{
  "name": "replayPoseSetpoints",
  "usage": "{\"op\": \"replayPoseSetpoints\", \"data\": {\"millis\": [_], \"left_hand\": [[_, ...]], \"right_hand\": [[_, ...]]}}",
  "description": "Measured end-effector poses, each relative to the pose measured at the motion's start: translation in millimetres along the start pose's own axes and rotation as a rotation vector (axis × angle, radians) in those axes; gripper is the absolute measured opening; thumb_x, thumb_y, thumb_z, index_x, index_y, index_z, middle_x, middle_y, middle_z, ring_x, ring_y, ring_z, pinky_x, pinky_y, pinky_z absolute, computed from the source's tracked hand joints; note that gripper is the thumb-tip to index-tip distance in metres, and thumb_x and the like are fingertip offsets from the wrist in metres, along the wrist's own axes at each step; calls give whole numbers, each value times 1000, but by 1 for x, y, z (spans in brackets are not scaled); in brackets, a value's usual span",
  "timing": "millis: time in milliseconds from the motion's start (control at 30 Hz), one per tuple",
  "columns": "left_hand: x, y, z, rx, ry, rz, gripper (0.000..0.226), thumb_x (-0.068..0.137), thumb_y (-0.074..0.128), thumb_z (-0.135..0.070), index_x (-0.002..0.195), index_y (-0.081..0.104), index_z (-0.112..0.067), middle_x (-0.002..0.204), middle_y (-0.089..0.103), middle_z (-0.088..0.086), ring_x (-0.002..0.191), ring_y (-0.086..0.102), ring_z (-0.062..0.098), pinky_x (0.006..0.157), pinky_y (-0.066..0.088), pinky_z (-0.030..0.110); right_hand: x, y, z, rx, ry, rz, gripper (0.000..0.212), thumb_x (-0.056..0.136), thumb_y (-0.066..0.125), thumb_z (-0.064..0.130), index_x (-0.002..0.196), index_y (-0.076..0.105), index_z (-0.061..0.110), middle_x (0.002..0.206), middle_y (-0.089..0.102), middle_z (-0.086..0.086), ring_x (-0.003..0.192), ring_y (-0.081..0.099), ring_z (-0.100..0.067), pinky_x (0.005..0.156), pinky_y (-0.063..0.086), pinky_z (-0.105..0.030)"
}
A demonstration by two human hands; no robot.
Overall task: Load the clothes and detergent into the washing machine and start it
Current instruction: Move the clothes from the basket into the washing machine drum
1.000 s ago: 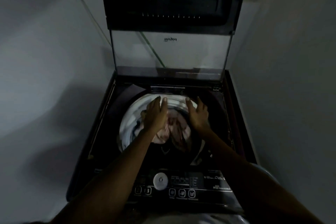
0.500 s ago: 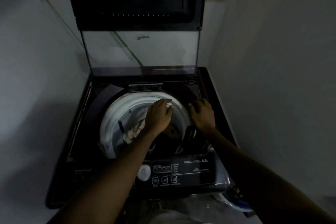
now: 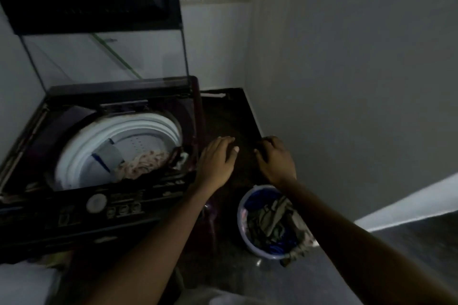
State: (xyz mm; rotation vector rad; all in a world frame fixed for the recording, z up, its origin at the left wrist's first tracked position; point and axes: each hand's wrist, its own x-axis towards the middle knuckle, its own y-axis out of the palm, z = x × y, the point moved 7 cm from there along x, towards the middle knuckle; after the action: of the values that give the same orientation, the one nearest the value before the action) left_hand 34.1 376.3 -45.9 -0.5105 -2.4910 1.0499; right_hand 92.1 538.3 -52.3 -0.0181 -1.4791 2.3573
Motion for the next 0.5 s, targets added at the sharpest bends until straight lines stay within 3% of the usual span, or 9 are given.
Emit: {"op": "replayPoseSetpoints", "data": {"millis": [200,500], "left_hand": [[-28,55,-55,-23,-14,96,40,103,44,-35,138,50,-18,139,54,1,130,48,19,108,36,33],[-32,117,-67,12,-15,252,41,103,43,-38,139,49,-19,140,53,-1,130,48,18,106,36,34]], "right_hand": [[-42,-44,-73,-47,31,45,39,96,48,34,129,55,14,134,50,-6,118,50,-24,92,43,-30],[-60,-46,-126,-46,80,35,36,97,49,30,127,57,12,128,55,-9,115,52,-27,89,45,-32]]}}
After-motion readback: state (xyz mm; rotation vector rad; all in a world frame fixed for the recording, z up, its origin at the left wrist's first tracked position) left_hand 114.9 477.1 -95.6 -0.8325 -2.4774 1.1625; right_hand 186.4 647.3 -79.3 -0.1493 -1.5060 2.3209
